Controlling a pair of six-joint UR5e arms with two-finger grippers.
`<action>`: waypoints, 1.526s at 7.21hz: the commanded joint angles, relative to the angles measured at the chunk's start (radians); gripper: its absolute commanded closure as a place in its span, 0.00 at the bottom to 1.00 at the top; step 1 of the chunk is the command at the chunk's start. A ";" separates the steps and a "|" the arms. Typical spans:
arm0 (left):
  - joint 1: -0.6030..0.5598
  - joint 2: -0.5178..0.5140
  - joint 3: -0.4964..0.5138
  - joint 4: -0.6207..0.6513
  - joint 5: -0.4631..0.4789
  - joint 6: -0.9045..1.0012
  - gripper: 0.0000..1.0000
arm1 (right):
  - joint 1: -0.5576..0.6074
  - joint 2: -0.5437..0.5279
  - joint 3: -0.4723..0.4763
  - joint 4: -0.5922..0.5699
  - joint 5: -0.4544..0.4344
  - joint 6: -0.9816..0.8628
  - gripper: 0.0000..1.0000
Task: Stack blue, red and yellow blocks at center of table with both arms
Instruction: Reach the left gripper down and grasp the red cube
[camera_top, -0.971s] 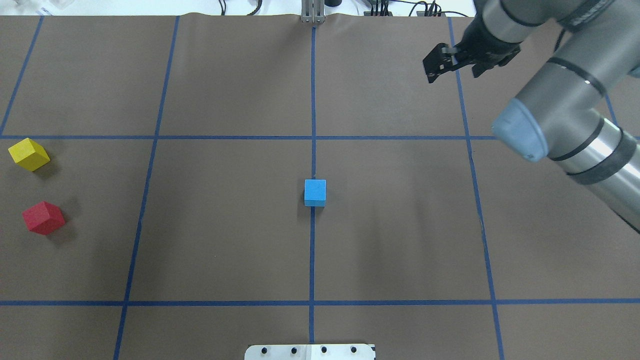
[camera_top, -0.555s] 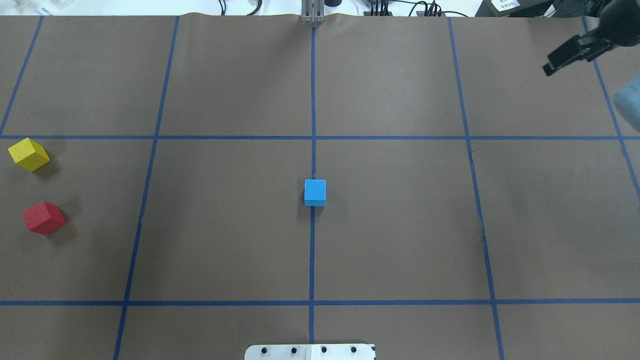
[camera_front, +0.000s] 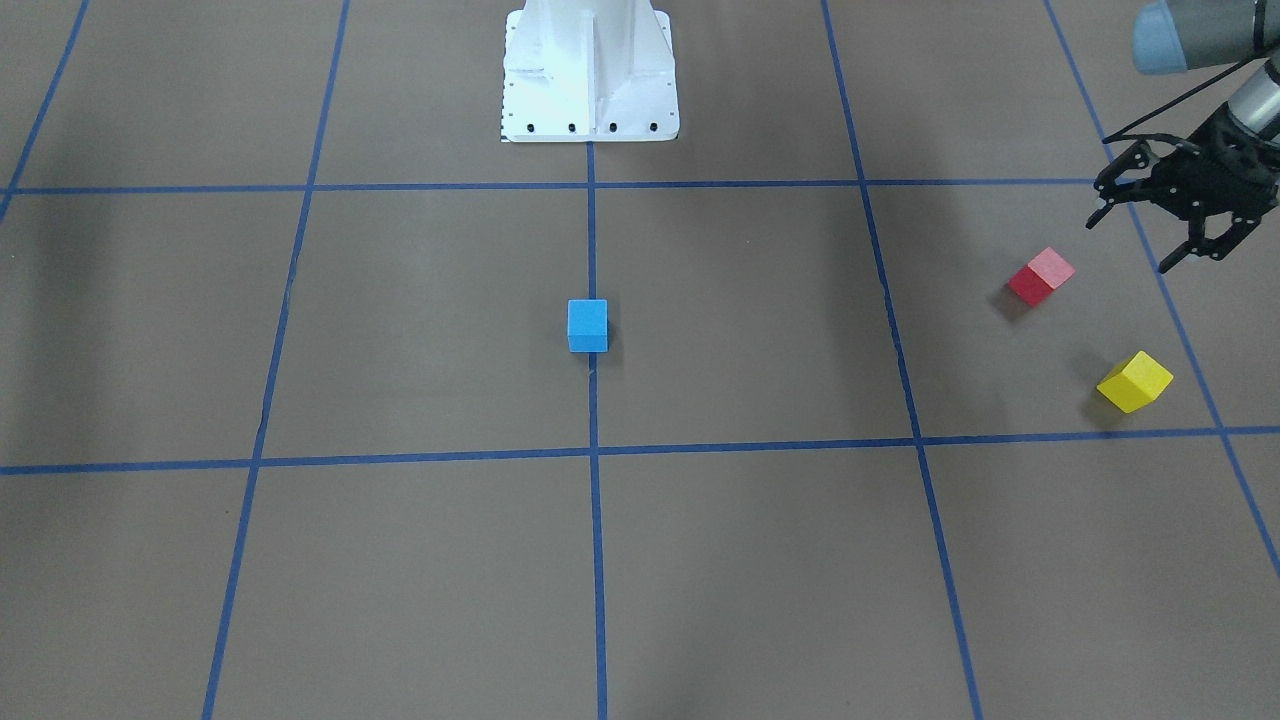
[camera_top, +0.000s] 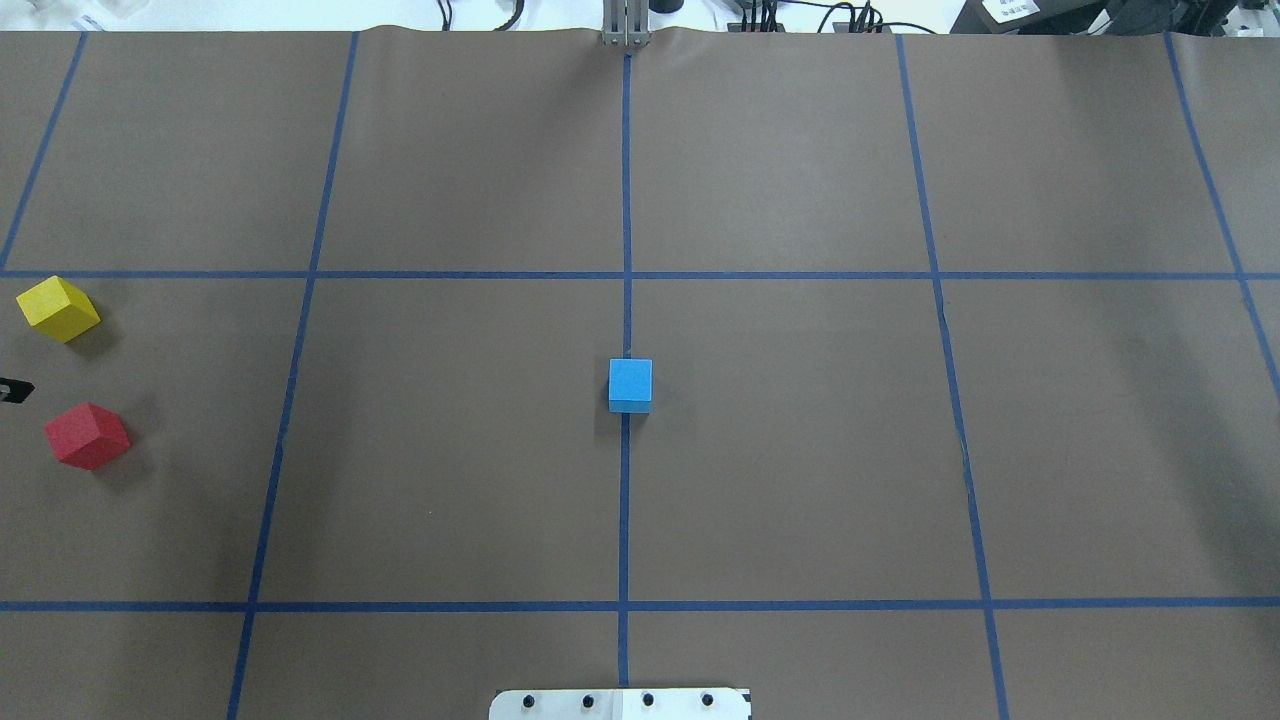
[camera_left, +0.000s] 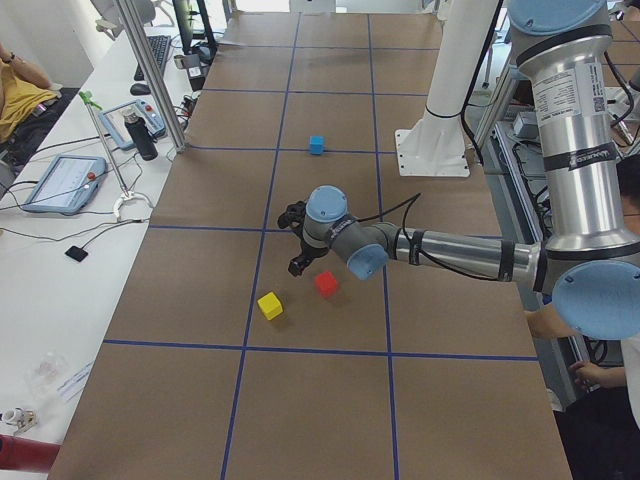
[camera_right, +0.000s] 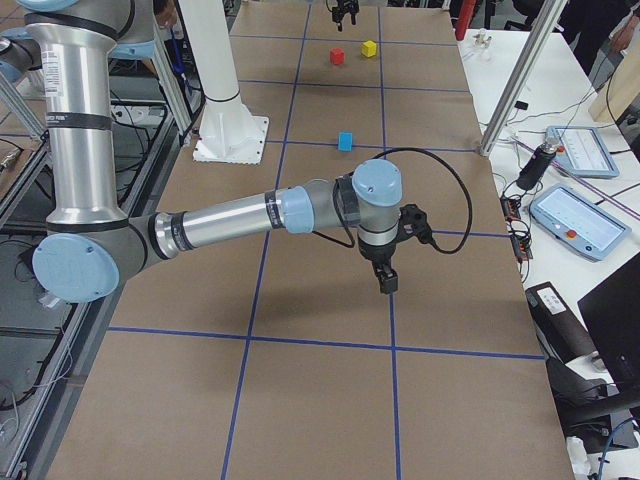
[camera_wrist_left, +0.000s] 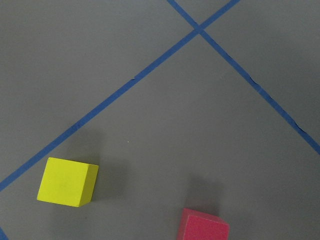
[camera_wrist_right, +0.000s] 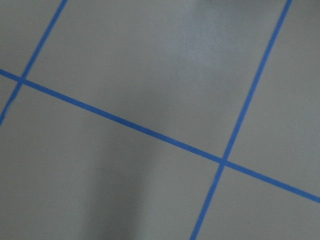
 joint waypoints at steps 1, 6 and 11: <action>0.120 -0.003 0.093 -0.125 0.098 -0.034 0.00 | 0.039 -0.051 0.002 0.005 -0.004 -0.043 0.00; 0.234 -0.003 0.173 -0.215 0.116 -0.034 0.01 | 0.045 -0.068 0.002 0.008 -0.008 -0.044 0.00; 0.237 -0.048 0.109 -0.220 0.073 -0.162 1.00 | 0.049 -0.071 -0.012 0.008 -0.010 -0.047 0.00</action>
